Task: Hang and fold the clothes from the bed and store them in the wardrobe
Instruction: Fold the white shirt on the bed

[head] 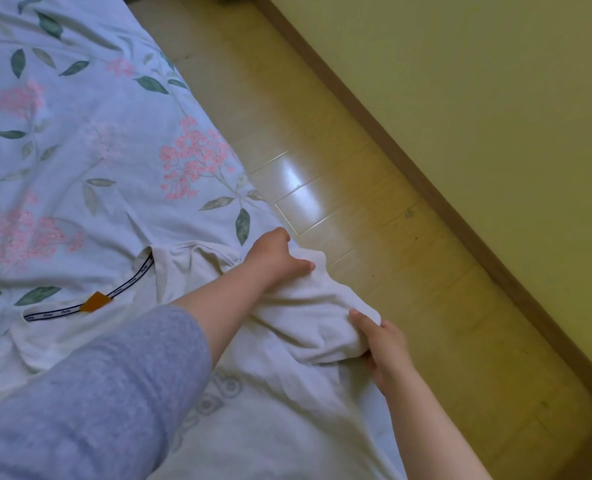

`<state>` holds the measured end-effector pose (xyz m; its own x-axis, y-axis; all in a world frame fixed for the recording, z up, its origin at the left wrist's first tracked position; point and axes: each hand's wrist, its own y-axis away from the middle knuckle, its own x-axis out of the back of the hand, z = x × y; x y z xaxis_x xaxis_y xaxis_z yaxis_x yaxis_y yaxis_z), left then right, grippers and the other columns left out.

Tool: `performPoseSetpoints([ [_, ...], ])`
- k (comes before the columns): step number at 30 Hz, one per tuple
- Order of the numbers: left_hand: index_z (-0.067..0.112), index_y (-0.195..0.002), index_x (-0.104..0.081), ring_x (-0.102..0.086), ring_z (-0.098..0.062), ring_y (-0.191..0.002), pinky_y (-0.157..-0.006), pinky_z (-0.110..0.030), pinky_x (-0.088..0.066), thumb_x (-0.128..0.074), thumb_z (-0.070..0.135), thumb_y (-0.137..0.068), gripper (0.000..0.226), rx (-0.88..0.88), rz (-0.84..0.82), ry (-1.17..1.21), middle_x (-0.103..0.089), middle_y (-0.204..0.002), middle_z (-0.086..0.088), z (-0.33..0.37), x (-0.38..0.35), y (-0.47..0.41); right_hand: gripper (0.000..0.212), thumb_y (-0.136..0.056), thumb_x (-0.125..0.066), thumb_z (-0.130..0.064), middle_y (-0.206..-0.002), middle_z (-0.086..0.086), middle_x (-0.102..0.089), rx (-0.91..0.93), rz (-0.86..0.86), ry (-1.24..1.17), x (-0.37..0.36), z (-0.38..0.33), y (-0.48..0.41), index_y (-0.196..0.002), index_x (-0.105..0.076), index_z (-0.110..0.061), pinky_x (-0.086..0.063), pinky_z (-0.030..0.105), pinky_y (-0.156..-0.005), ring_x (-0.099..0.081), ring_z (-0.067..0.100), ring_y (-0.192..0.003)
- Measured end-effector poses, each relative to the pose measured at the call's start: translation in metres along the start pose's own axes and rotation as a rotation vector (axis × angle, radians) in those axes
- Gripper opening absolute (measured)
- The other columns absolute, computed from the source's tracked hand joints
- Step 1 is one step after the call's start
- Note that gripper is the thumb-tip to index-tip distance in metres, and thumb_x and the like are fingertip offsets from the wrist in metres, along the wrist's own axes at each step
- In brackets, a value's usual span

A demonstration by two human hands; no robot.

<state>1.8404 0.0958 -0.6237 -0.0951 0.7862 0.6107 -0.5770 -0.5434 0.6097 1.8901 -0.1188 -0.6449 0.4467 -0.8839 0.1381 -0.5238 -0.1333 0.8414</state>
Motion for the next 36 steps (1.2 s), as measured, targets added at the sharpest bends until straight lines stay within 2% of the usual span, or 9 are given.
performPoseSetpoints([
  [3, 0.018, -0.116, -0.06, -0.057, -0.017, -0.096, -0.074, -0.02, -0.038, -0.079, 0.021, -0.074, 0.047, -0.074, 0.097, 0.245, -0.057, -0.1, 0.002, 0.01, 0.008, -0.001, 0.025, -0.083, -0.075, -0.017, -0.101, 0.01, -0.075, -0.042, -0.105, -0.123, 0.005, -0.005, 0.002, -0.106, -0.068, -0.008, -0.056, 0.043, -0.09, -0.071, 0.028, -0.096],
  [5, 0.021, -0.099, -0.063, -0.057, -0.011, -0.081, -0.067, -0.017, -0.04, -0.077, 0.011, -0.073, 0.031, -0.214, 0.221, 0.39, -0.057, -0.086, 0.006, 0.021, 0.018, 0.0, 0.013, -0.086, -0.071, -0.013, -0.091, 0.004, -0.076, 0.13, -0.065, -0.149, 0.007, -0.012, 0.002, -0.098, -0.069, -0.011, -0.056, 0.034, -0.08, -0.071, 0.021, -0.085],
  [9, 0.021, -0.096, -0.06, -0.062, -0.015, -0.083, -0.068, -0.01, -0.043, -0.062, -0.001, -0.077, 0.03, -0.414, 0.274, 0.43, -0.061, -0.092, 0.009, 0.034, 0.026, 0.0, 0.019, -0.086, -0.065, 0.003, -0.07, -0.006, -0.063, 0.455, 0.087, -0.08, 0.009, -0.026, 0.005, -0.08, -0.061, -0.016, -0.043, 0.014, -0.053, -0.054, 0.007, -0.061],
  [12, 0.021, -0.118, -0.055, -0.056, -0.016, -0.087, -0.069, -0.013, -0.037, -0.061, 0.002, -0.079, 0.043, -0.324, 0.232, 0.22, -0.057, -0.11, 0.001, 0.026, 0.013, -0.005, 0.017, -0.084, -0.065, 0.005, -0.074, 0.002, -0.059, 0.38, 0.109, 0.028, 0.008, -0.019, 0.002, -0.081, -0.059, -0.011, -0.042, 0.024, -0.058, -0.05, 0.016, -0.067],
  [15, 0.02, -0.133, -0.049, -0.054, -0.015, -0.09, -0.077, -0.021, -0.038, -0.063, 0.005, -0.08, 0.056, -0.222, 0.163, 0.178, -0.057, -0.11, 0.001, 0.024, 0.004, -0.007, 0.009, -0.086, -0.066, -0.001, -0.082, 0.008, -0.064, 0.276, 0.105, 0.043, 0.011, -0.012, -0.002, -0.091, -0.063, -0.007, -0.044, 0.033, -0.068, -0.055, 0.02, -0.071],
  [21, 0.022, -0.11, -0.061, -0.056, 0.005, -0.068, -0.066, -0.009, -0.043, -0.066, 0.007, -0.079, 0.035, -0.408, 0.259, 0.274, -0.062, -0.074, 0.016, 0.038, 0.021, 0.014, 0.017, -0.082, -0.07, -0.004, -0.067, -0.01, -0.069, 0.401, 0.165, 0.057, 0.015, -0.014, 0.005, -0.078, -0.069, -0.02, -0.047, 0.024, -0.06, -0.06, 0.007, -0.059],
  [27, 0.021, -0.104, -0.067, -0.057, -0.003, -0.073, -0.061, -0.006, -0.036, -0.068, 0.009, -0.079, 0.028, -0.411, 0.347, 0.266, -0.068, -0.082, 0.007, 0.032, 0.051, 0.056, 0.015, -0.08, -0.072, -0.011, -0.065, -0.01, -0.065, 0.516, 0.283, 0.123, 0.015, -0.014, 0.032, -0.073, -0.066, -0.023, -0.045, 0.033, -0.066, -0.057, 0.014, -0.063],
  [31, 0.024, -0.101, -0.069, -0.054, -0.004, -0.07, -0.061, -0.005, -0.037, -0.069, 0.008, -0.079, 0.027, -0.36, 0.401, 0.288, -0.066, -0.078, 0.011, 0.015, 0.068, 0.094, 0.013, -0.083, -0.071, -0.013, -0.067, -0.006, -0.065, 0.571, 0.226, 0.163, 0.011, -0.009, 0.068, -0.077, -0.065, -0.024, -0.048, 0.037, -0.066, -0.062, 0.025, -0.067],
  [36, 0.026, -0.1, -0.072, -0.053, 0.0, -0.064, -0.062, -0.004, -0.038, -0.069, 0.012, -0.083, 0.022, -0.318, 0.448, 0.33, -0.065, -0.08, 0.012, -0.012, 0.081, 0.138, 0.016, -0.083, -0.07, -0.01, -0.065, -0.008, -0.065, 0.61, 0.137, 0.225, 0.008, 0.01, 0.116, -0.077, -0.064, -0.024, -0.045, 0.032, -0.065, -0.064, 0.024, -0.068],
])
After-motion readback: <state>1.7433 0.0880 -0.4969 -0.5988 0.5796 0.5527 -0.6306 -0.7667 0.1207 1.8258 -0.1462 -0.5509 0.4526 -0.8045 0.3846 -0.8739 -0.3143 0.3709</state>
